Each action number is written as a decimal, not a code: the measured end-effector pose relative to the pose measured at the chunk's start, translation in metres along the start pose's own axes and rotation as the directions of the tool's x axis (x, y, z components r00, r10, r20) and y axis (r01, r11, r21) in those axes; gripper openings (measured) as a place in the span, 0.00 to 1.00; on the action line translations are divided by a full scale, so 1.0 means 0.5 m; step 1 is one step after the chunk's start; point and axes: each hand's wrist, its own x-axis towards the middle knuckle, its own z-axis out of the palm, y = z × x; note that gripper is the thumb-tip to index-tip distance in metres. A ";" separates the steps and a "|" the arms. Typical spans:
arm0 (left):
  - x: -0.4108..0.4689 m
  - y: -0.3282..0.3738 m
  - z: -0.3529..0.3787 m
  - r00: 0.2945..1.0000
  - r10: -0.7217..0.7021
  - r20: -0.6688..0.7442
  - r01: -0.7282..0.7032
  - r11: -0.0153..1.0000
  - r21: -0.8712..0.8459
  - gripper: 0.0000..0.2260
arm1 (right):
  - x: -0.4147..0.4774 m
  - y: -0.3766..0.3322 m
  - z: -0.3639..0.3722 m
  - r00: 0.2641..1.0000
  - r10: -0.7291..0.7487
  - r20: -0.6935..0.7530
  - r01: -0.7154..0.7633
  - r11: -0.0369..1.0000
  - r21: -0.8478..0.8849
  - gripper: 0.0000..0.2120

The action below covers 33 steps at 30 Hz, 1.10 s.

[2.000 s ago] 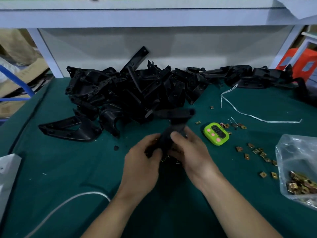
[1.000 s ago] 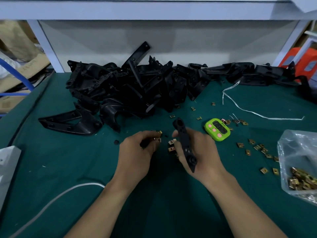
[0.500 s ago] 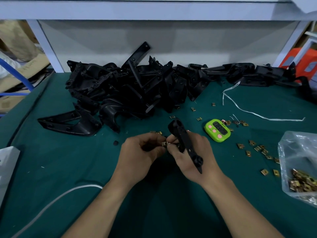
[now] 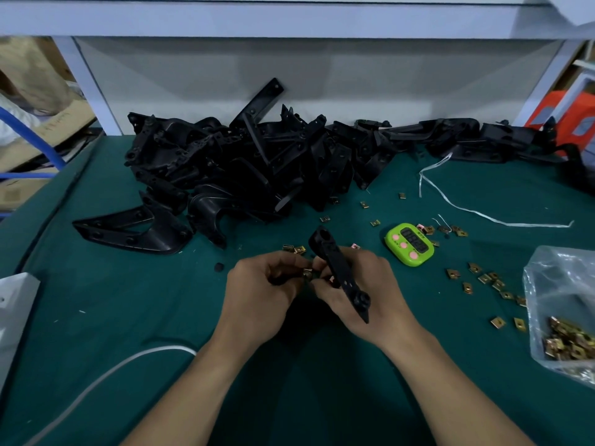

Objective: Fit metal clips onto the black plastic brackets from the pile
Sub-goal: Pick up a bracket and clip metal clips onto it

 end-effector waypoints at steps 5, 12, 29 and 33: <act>0.000 -0.005 0.001 0.996 -0.081 0.044 0.084 0.994 -0.072 0.13 | -0.001 0.000 -0.004 0.999 0.025 -0.026 -0.023 0.996 0.086 0.06; -0.004 0.011 -0.011 0.990 -0.078 0.116 0.102 0.970 -0.219 0.12 | 0.005 0.001 -0.020 0.999 0.006 0.033 -0.011 0.988 0.153 0.05; -0.004 0.012 -0.014 0.981 -0.100 0.167 0.160 0.903 -0.398 0.08 | 0.007 -0.001 -0.026 0.995 -0.089 0.039 0.082 0.986 0.145 0.08; -0.003 0.012 -0.012 0.985 -0.087 0.151 0.135 0.930 -0.343 0.10 | 0.003 0.005 -0.011 0.992 -0.126 0.031 0.123 0.988 0.093 0.12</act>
